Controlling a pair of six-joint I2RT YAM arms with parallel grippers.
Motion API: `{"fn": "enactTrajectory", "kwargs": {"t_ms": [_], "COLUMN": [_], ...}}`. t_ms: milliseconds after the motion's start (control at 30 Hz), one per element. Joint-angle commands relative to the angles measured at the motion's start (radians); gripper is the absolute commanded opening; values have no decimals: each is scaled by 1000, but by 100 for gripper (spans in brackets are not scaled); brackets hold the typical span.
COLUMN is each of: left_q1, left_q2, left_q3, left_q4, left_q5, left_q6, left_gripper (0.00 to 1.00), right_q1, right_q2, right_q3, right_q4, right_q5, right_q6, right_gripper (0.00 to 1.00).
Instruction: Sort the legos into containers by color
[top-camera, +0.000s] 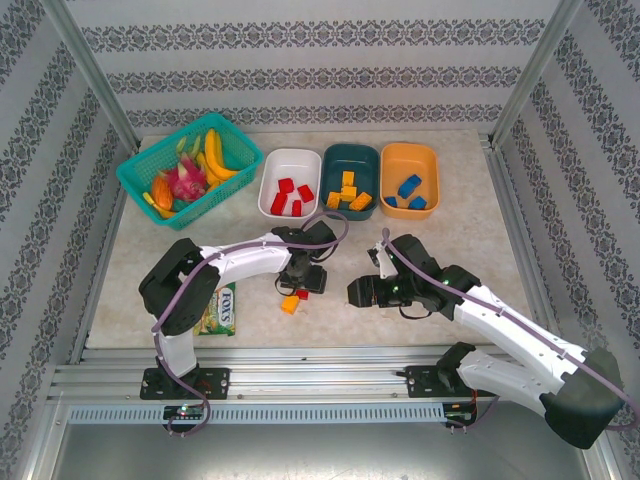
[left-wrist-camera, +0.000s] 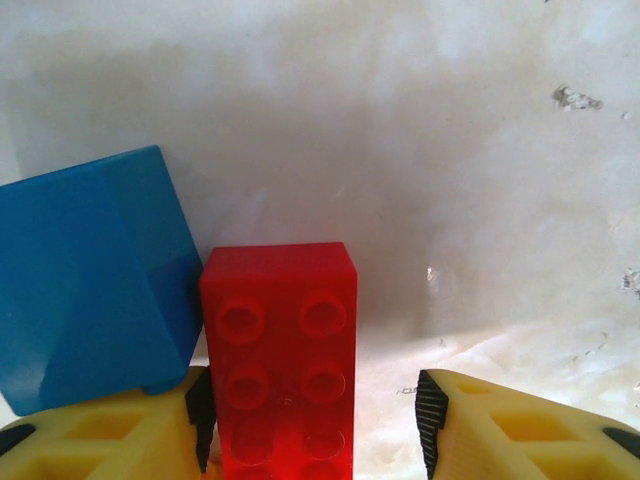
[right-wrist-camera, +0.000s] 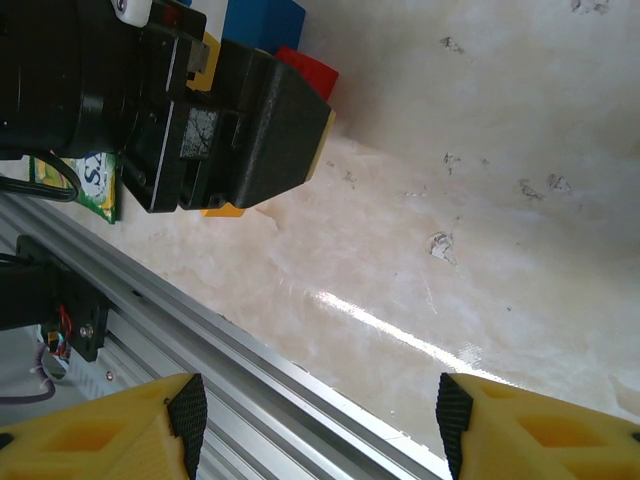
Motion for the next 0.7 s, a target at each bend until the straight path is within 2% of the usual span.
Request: {"fn": "enactTrajectory", "kwargs": {"t_ms": [0,267,400,533,667], "left_q1": [-12,-34,-36,-37,-39], "left_q2": [35,81,85,79,49], "left_q3": [-6,6,9,25,58], "left_q4": [-42,-54,-53,-64,-98], "left_q5": [-28,-62,-84,-95,-108], "left_q6": [27,38,37,43,44], "left_gripper": [55,52,42,36,35], "right_q1": [-9,-14,-16,-19,-22], "right_q2": [6,21,15,6,-3], "right_q3": [1,13,13,12,18], "right_q4": [7,10,5,1,-5], "right_q5": [-14,-17,-17,-16,-9], "right_q6": [3,-2,0,6,9], "right_gripper": [65,65,65,65,65]}}
